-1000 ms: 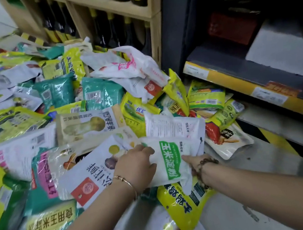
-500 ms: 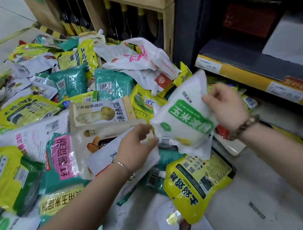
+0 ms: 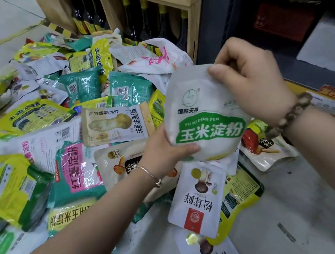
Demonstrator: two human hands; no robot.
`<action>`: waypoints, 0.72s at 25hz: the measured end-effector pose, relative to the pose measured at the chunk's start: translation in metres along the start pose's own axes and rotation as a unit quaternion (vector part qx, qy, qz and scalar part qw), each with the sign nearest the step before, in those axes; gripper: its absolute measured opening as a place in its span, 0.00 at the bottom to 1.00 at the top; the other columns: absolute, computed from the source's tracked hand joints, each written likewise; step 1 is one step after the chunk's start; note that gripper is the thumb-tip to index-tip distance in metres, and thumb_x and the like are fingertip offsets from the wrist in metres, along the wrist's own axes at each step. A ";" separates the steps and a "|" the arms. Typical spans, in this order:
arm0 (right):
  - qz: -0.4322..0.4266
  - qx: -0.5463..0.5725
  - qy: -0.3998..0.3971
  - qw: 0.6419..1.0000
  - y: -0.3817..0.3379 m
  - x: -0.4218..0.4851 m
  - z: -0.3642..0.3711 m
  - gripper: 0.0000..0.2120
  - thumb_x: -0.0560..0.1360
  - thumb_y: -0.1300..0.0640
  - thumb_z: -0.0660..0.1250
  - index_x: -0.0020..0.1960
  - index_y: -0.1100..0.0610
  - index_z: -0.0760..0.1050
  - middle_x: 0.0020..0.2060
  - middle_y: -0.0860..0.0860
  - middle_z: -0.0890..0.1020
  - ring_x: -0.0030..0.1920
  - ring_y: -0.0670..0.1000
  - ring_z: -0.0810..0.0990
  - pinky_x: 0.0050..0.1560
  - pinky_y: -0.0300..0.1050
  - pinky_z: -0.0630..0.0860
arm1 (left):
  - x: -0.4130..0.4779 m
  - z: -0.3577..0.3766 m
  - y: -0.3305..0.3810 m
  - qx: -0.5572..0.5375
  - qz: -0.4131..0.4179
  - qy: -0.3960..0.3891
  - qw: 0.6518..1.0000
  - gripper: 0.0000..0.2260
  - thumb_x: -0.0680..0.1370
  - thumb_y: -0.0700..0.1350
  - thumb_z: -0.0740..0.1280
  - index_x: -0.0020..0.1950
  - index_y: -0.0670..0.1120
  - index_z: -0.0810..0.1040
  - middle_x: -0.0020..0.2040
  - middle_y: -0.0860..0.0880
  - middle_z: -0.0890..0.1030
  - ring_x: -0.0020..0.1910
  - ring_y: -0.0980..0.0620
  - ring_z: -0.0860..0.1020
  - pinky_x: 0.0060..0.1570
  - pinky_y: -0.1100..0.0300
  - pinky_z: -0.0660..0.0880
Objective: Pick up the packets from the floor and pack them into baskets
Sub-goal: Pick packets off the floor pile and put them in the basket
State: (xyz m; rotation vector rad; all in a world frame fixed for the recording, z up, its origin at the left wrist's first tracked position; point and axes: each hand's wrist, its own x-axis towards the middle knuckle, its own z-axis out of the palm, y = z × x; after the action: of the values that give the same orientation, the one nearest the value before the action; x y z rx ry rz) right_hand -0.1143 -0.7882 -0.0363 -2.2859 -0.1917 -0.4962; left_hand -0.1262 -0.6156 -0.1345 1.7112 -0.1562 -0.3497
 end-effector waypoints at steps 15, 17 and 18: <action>0.279 -0.157 -0.316 0.893 0.164 -0.005 0.098 0.39 0.69 0.45 0.73 0.73 0.58 0.59 0.69 0.56 0.68 0.66 0.56 0.69 0.62 0.49 0.70 | -0.013 -0.031 -0.034 0.057 -0.209 0.212 0.953 0.08 0.68 0.39 0.75 0.34 0.44 0.78 0.32 0.48 0.79 0.30 0.53 0.76 0.24 0.70 0.71; 0.266 -0.163 -0.338 0.888 0.168 -0.004 0.114 0.46 0.65 0.39 0.73 0.73 0.58 0.57 0.69 0.55 0.68 0.66 0.56 0.70 0.62 0.49 0.70 | -0.015 -0.035 -0.041 0.057 -0.225 0.226 0.946 0.06 0.68 0.39 0.76 0.37 0.40 0.80 0.36 0.43 0.82 0.34 0.46 0.80 0.35 0.61 0.77; 0.256 -0.189 -0.346 0.883 0.168 -0.004 0.122 0.47 0.64 0.36 0.73 0.73 0.57 0.58 0.68 0.54 0.69 0.65 0.56 0.71 0.62 0.50 0.69 | -0.015 -0.037 -0.043 0.057 -0.229 0.231 0.944 0.06 0.67 0.39 0.76 0.38 0.40 0.81 0.37 0.42 0.82 0.36 0.45 0.81 0.39 0.56 0.78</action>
State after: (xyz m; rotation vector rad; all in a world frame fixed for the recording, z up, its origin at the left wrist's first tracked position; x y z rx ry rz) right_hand -0.0340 -0.8160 -0.2261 -2.6693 0.1875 0.6259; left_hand -0.1331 -0.5692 -0.1694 1.8900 0.5848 -0.2724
